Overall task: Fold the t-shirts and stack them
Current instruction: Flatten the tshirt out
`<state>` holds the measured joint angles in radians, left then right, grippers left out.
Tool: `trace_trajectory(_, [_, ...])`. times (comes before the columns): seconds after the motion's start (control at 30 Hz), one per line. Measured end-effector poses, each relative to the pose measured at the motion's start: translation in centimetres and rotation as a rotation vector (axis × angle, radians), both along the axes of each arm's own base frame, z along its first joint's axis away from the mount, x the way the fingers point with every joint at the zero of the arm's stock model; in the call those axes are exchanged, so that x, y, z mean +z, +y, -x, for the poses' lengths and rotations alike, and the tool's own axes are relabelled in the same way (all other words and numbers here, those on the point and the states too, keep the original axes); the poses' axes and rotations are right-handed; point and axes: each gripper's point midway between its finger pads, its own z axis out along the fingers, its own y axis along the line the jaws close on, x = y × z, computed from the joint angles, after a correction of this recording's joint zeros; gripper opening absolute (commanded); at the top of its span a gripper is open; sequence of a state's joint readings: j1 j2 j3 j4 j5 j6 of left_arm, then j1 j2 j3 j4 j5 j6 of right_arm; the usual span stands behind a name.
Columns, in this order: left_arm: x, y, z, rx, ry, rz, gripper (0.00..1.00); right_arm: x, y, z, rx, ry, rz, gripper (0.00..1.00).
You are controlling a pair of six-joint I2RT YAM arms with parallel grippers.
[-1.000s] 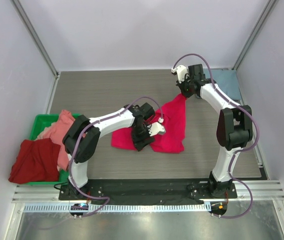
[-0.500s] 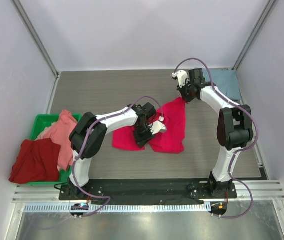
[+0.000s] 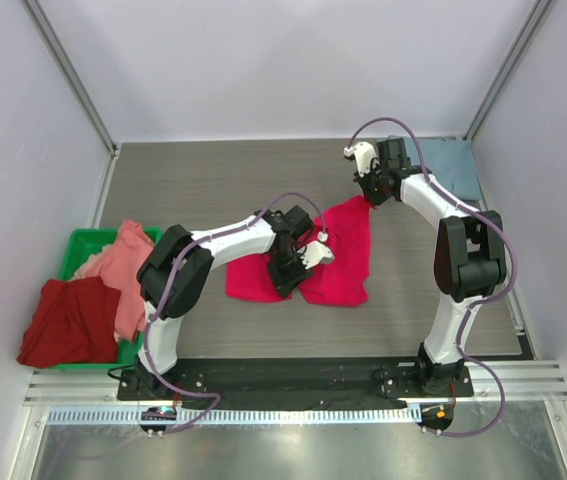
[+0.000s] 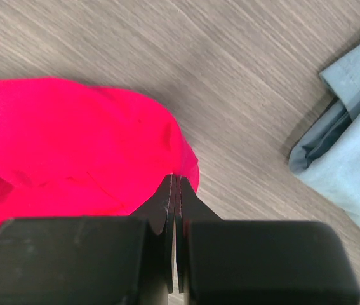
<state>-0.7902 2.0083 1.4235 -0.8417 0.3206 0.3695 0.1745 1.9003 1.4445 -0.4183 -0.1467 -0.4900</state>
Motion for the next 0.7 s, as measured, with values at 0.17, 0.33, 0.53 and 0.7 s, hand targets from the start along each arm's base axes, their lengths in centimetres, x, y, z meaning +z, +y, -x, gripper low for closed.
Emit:
trace_trajectory(0.17, [0.0, -0.2, 0.0, 0.018, -0.011, -0.005, 0.31, 0.1, -0.4, 0.7, -0.009, 0.000, 0.012, 0.01])
trace_trajectory(0.33, [-0.4, -0.6, -0.9, 0.079, -0.036, -0.045, 0.00, 0.7, -0.8, 1.4, -0.024, -0.013, 0.017, 0.01])
trace_trajectory(0.53, [0.0, -0.8, -1.7, 0.091, -0.088, -0.044, 0.00, 4.2, -1.8, 2.4, -0.055, -0.089, 0.042, 0.01])
trace_trajectory(0.7, [3.5, 1.5, -3.1, 0.096, -0.185, -0.039, 0.00, 12.8, -2.8, 3.7, -0.060, -0.290, 0.051, 0.01])
